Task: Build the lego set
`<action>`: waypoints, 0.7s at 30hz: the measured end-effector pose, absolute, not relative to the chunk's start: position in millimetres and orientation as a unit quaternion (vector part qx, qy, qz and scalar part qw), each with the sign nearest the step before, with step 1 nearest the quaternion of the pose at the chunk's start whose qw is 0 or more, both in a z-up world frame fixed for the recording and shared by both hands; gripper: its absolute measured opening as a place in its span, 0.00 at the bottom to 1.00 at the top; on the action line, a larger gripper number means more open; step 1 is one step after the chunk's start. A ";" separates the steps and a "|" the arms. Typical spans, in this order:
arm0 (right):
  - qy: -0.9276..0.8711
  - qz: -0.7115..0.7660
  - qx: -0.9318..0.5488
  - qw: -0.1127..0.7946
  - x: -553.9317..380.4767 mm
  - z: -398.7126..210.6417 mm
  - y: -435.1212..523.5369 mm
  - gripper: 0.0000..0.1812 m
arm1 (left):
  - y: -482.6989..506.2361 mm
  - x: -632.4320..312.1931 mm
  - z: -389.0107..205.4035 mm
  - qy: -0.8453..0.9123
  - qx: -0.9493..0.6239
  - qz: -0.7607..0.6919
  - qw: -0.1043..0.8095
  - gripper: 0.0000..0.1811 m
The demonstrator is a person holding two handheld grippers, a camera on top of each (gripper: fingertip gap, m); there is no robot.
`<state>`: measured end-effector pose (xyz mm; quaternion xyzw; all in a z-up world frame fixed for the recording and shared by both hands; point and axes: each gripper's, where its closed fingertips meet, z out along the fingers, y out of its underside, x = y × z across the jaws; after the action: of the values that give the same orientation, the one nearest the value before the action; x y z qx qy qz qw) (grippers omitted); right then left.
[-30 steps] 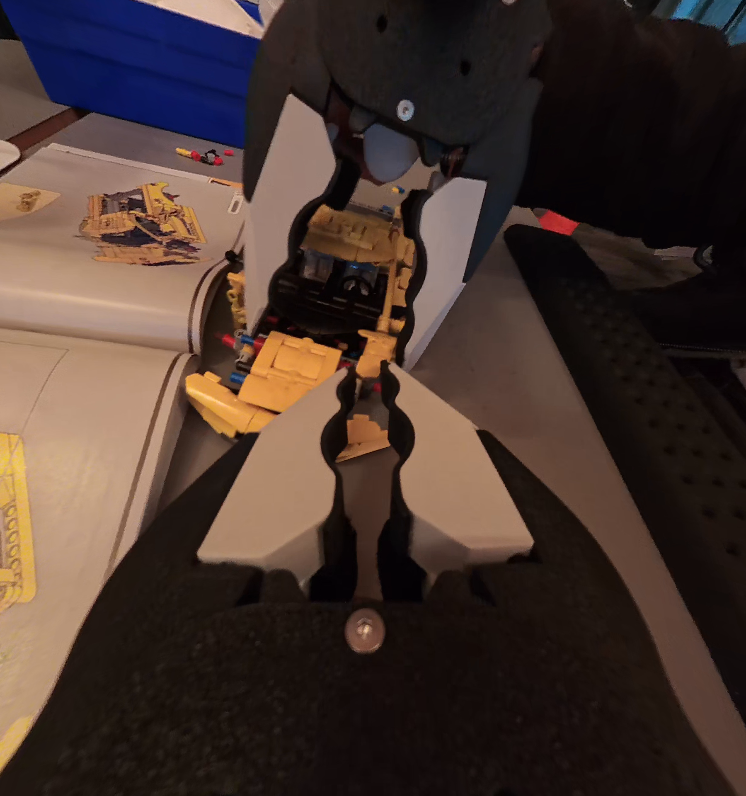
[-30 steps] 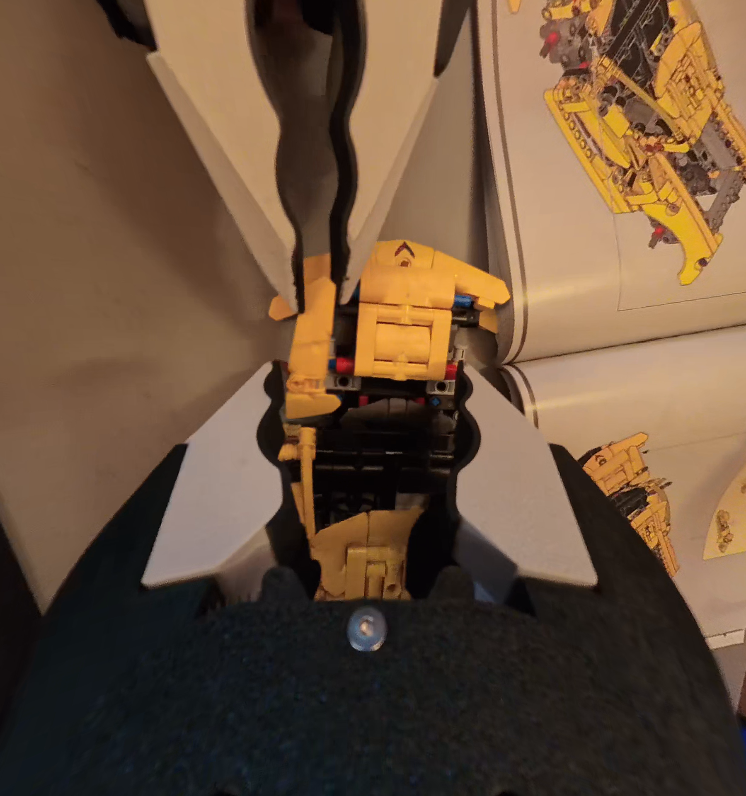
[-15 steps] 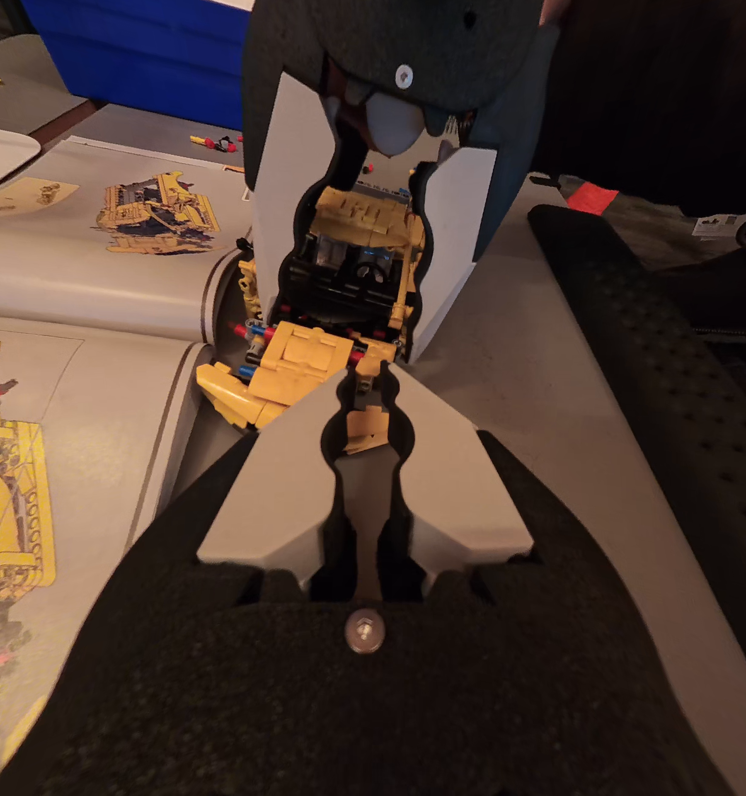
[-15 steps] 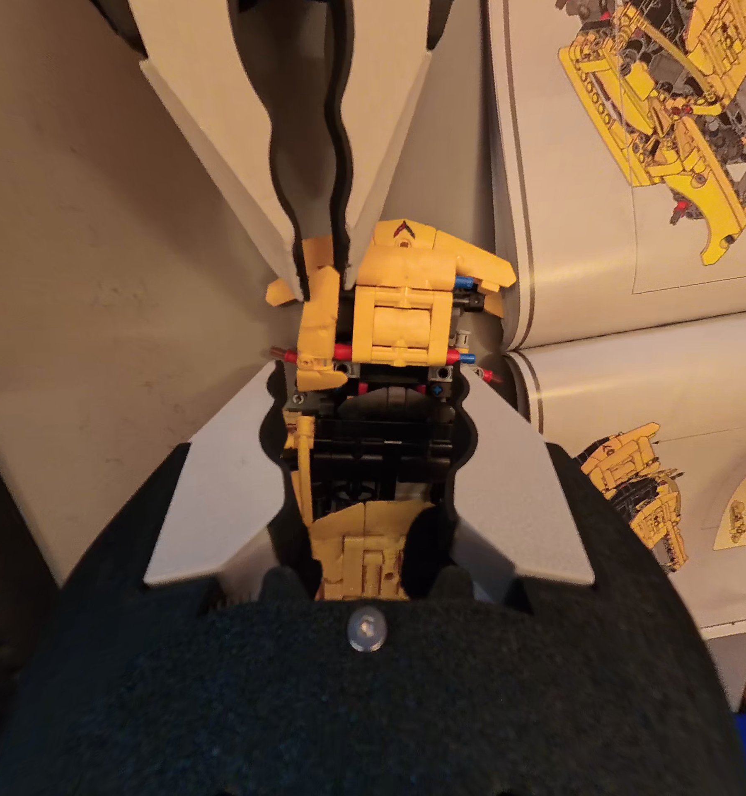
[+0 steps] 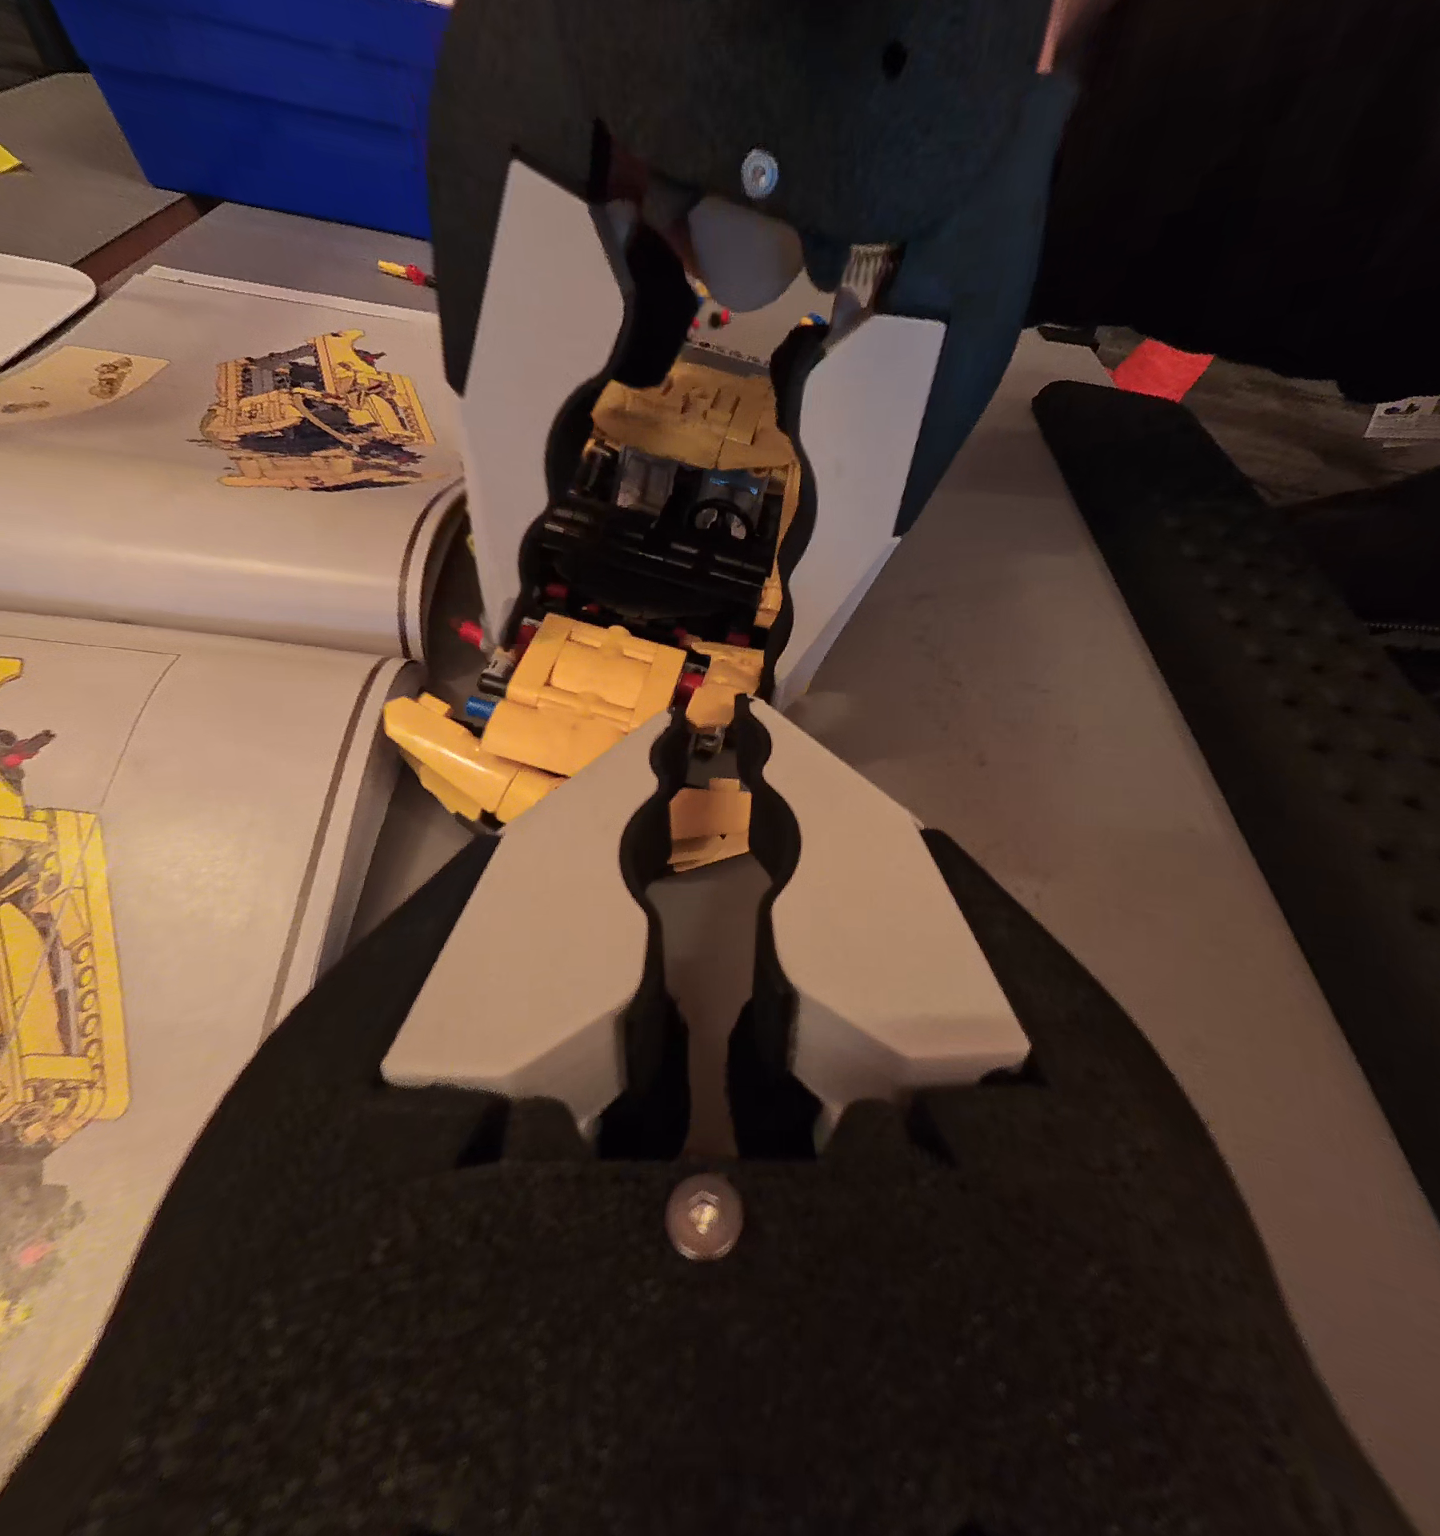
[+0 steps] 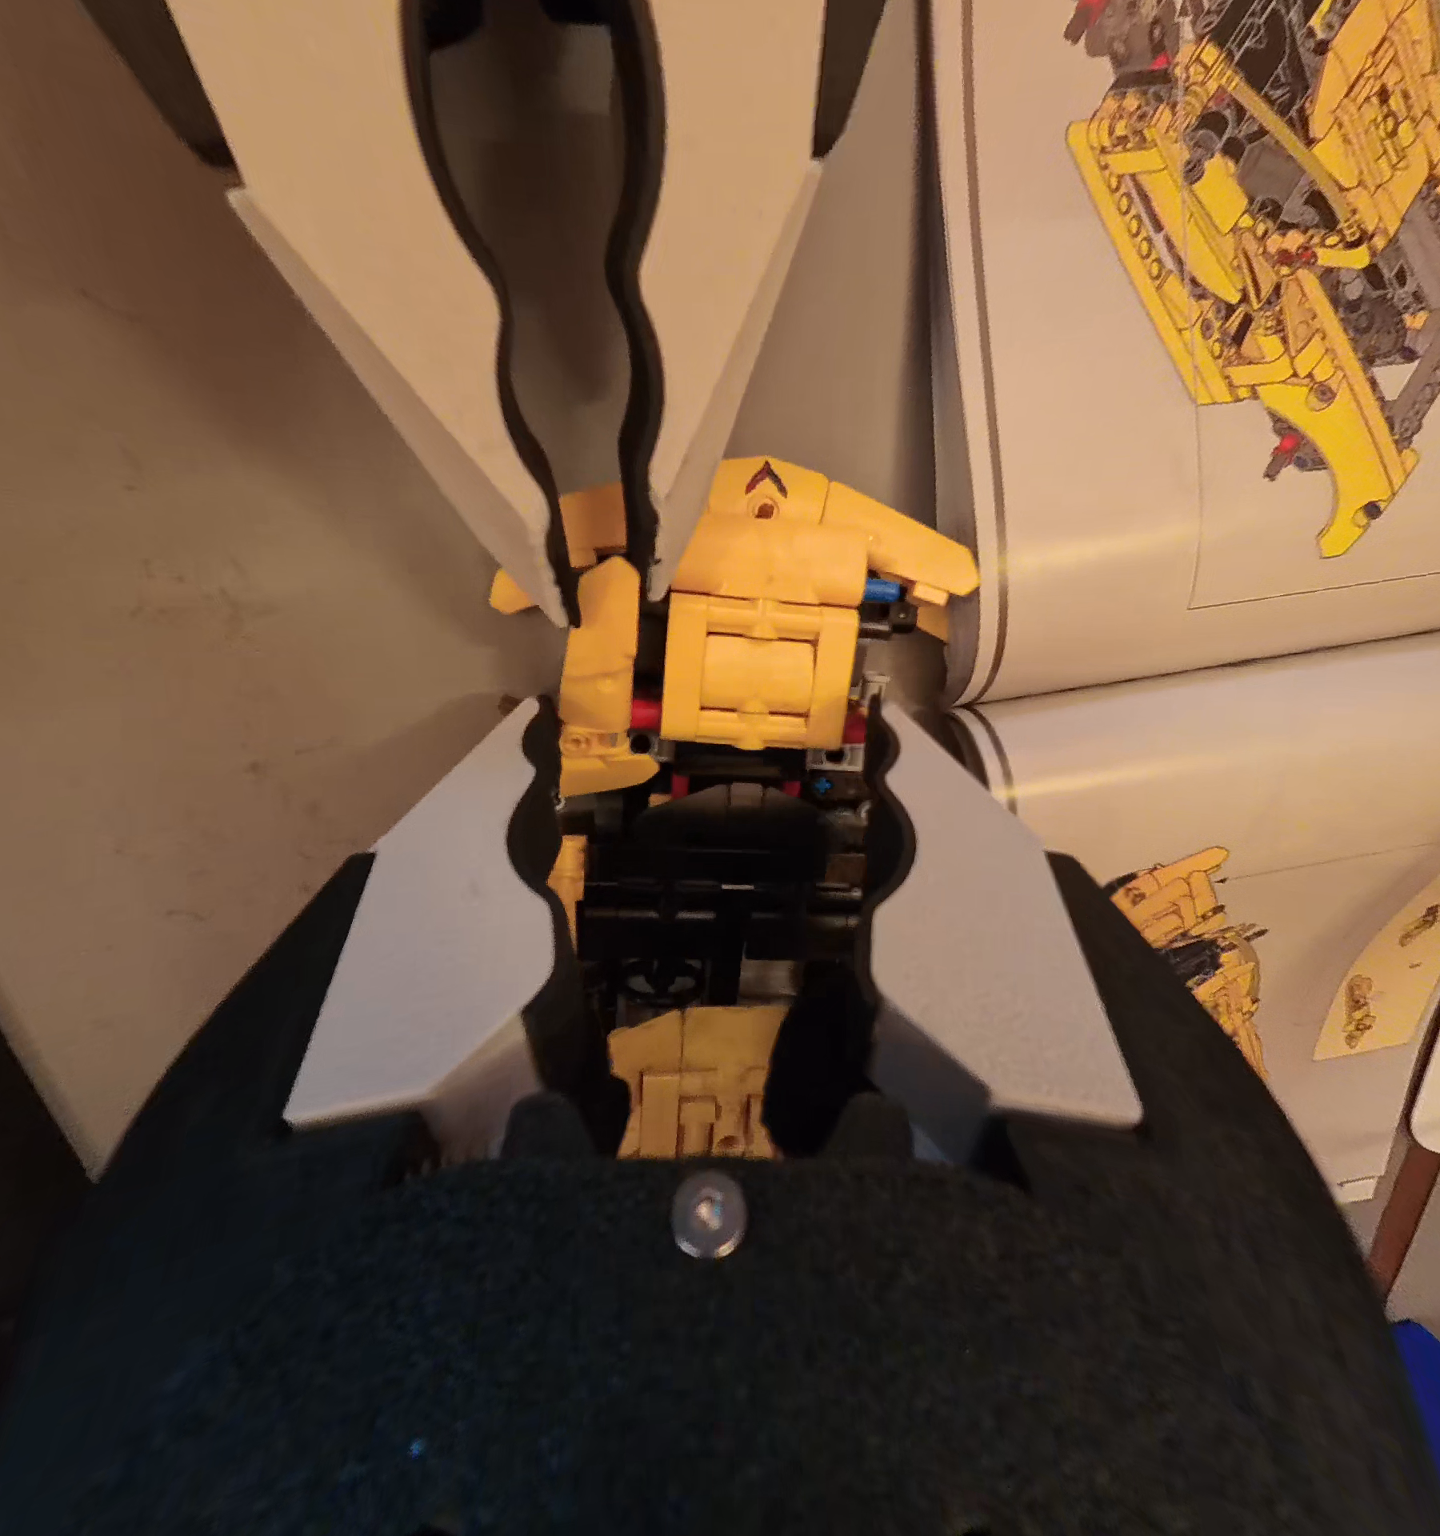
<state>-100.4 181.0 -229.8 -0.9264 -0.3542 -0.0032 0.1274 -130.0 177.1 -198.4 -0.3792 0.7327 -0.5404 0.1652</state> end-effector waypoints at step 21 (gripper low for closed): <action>-0.363 -0.023 -0.924 0.118 -101.9 -229.6 179.5 0.36 | 180.8 -132.1 -208.1 0.771 -0.361 -0.483 0.206 0.07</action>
<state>-101.9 179.5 -229.6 -0.9242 -0.3627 -0.0226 0.1179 -132.1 180.8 -208.1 -0.3605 0.7709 -0.4828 0.2064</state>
